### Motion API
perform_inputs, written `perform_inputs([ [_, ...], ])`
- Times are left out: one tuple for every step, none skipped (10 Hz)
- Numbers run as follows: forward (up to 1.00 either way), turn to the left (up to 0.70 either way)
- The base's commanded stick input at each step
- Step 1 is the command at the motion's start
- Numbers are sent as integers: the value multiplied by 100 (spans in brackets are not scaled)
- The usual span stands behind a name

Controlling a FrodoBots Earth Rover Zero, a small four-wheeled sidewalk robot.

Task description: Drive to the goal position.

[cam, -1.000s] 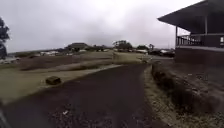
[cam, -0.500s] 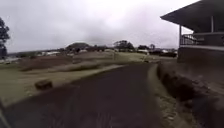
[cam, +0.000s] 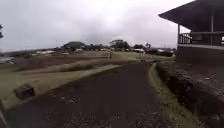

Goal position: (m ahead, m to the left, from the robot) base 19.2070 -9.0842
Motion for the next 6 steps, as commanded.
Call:
perform_inputs([
  [100, -37],
  [100, -35],
  [100, -32],
  [100, -31],
  [100, -30],
  [100, -28],
])
